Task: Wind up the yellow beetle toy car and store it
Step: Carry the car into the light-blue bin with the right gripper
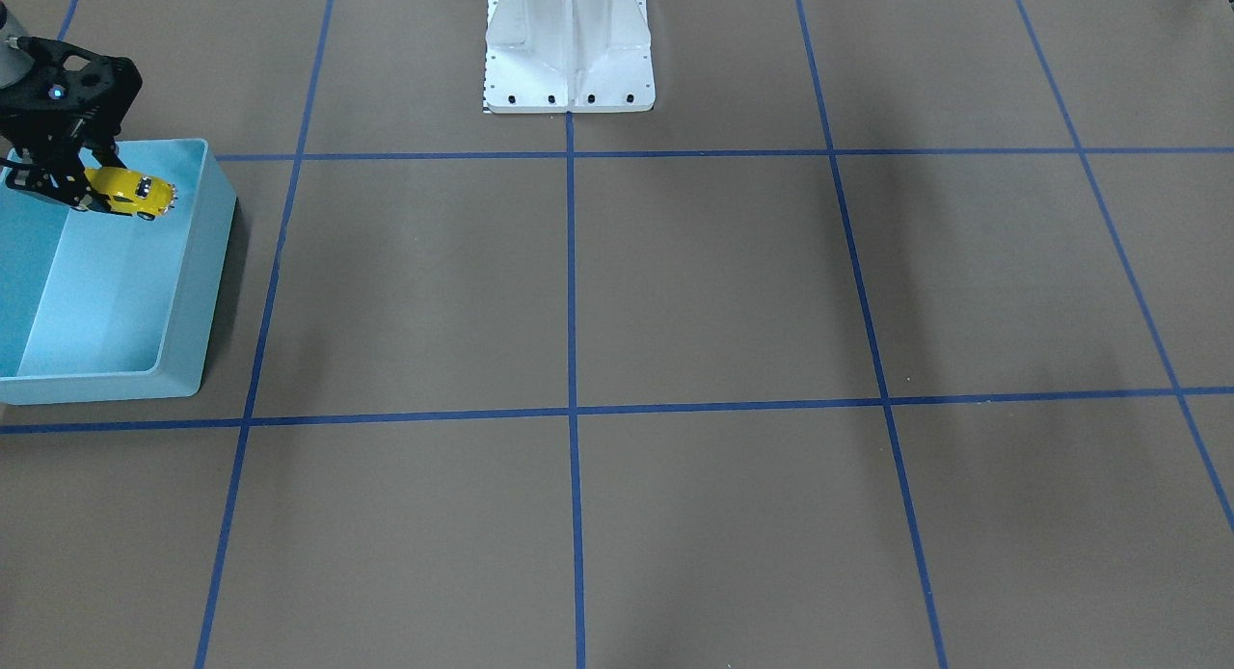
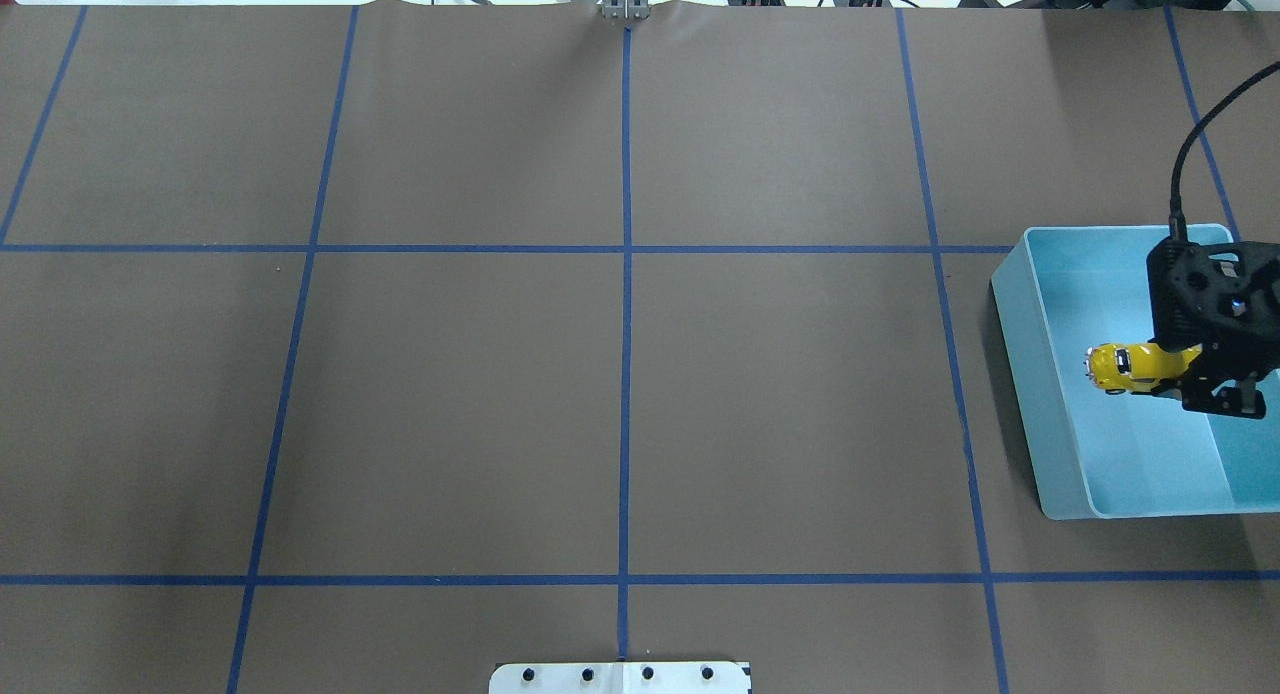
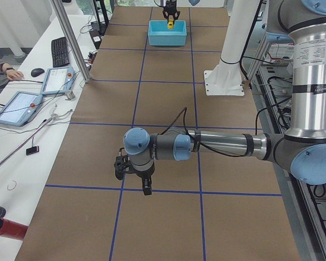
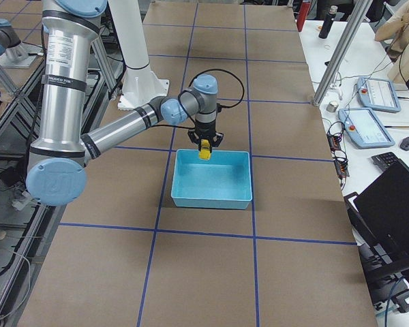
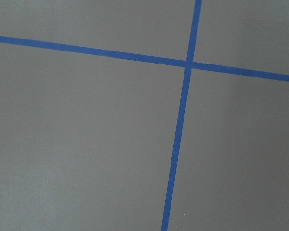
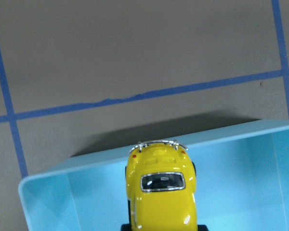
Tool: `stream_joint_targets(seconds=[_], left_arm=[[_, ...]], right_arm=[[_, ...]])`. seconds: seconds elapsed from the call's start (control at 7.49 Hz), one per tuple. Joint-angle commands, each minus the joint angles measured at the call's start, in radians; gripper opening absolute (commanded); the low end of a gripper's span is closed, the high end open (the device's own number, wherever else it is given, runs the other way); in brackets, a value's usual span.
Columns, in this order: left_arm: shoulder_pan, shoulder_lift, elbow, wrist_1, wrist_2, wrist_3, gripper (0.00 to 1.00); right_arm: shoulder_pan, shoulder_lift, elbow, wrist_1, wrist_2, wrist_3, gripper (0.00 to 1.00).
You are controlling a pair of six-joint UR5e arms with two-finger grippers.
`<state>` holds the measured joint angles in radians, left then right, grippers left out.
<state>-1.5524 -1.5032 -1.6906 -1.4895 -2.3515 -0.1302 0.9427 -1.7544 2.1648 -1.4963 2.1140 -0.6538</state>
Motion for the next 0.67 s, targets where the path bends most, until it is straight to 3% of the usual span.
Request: stream_joint_targets(seconds=[0.0, 0.4, 0.53], left_arm=[[0.0, -0.002, 0.003, 0.0, 0.0, 0.0, 1.0], [0.002, -0.005, 0.005, 0.0, 0.0, -0.002, 1.0], [0.002, -0.006, 0.006, 0.0, 0.0, -0.002, 1.0]], right_arm=[[0.005, -0.031, -0.176, 0.236, 0.004, -0.024, 0.0], [0.002, -0.028, -0.357, 0.435, 0.004, -0.014, 0.0], [-0.002, -0.028, -0.374, 0.455, 0.004, -0.007, 0.0]])
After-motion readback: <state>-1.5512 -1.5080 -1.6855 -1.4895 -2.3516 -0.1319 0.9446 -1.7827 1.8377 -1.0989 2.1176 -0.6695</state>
